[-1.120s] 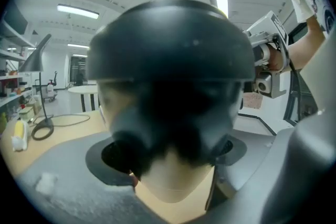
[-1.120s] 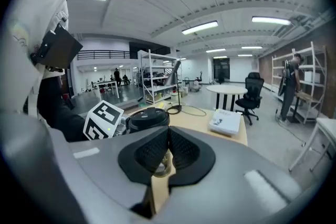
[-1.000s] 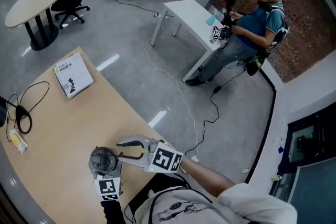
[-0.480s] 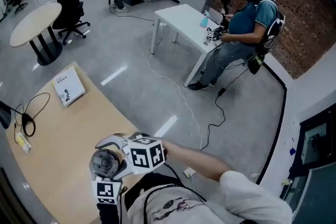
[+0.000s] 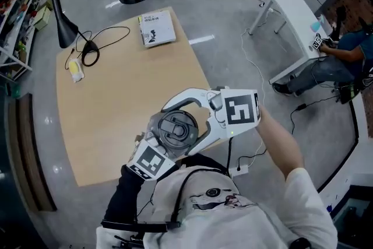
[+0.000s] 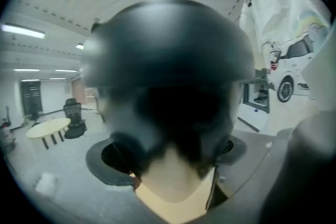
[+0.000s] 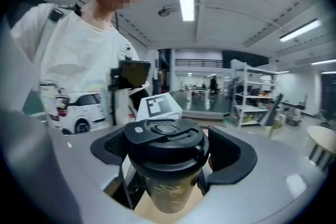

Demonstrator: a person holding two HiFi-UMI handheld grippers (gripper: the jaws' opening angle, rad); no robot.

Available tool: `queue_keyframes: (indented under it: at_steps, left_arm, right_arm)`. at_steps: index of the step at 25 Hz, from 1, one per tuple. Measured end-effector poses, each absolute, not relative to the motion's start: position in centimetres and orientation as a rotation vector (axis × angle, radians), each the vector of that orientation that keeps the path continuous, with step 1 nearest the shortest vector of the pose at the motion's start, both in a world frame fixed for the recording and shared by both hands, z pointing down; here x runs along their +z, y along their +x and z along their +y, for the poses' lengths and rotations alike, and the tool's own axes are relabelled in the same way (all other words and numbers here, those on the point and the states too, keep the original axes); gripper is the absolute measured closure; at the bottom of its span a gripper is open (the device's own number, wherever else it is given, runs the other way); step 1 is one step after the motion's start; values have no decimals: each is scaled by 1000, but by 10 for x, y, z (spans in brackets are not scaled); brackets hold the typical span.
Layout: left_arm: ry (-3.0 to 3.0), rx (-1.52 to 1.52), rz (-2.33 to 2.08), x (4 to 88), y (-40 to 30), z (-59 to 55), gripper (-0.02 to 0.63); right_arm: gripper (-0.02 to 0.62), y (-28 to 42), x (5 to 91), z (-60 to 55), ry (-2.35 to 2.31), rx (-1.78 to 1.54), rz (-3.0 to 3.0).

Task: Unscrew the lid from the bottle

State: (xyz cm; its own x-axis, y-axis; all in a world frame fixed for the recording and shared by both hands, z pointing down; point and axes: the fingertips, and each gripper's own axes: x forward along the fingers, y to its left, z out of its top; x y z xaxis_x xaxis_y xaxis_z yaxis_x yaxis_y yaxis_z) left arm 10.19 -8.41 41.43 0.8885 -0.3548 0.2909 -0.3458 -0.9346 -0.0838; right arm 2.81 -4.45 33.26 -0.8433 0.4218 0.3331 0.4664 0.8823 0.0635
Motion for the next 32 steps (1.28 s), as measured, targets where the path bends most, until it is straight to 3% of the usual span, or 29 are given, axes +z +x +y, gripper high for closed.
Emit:
queue_keyframes:
  at_steps: [4,9,13,15,23,25,29,32]
  left_arm:
    - [-3131,-402,326,404,90,-55,187]
    - [-3103,-520,826,424,24,-100,189]
    - [-2962,-637,1127,437,-14,-127,189]
    - [-2967,-635,1055,436,-14,-123,189]
    - [-3150,-382,186,393,31,-50,189]
    - [-3165,-393,247,396,27,-58,189]
    - [-3146,-556,777,424,-3,-103,189]
    - [-3059,-653,1045,434,-16,-122,189]
  right_arm:
    - [133,12,322,-22,-1070,-56,-2611]
    - [52,-20,334,-65,-407,-114,-2634]
    - [59,-64,356,-88,-39,-176,-2697]
    - [121,-74,364,-85,-139,-237,-2686]
    - [124,-48,328,-16,-1196,-217,-2435]
    - [72,-47,331,-31,-1060,-154,-2442]
    - [54,-44,328,-71,-454,74,-2678]
    - [48,-65,347,-88,-121,18,-2719]
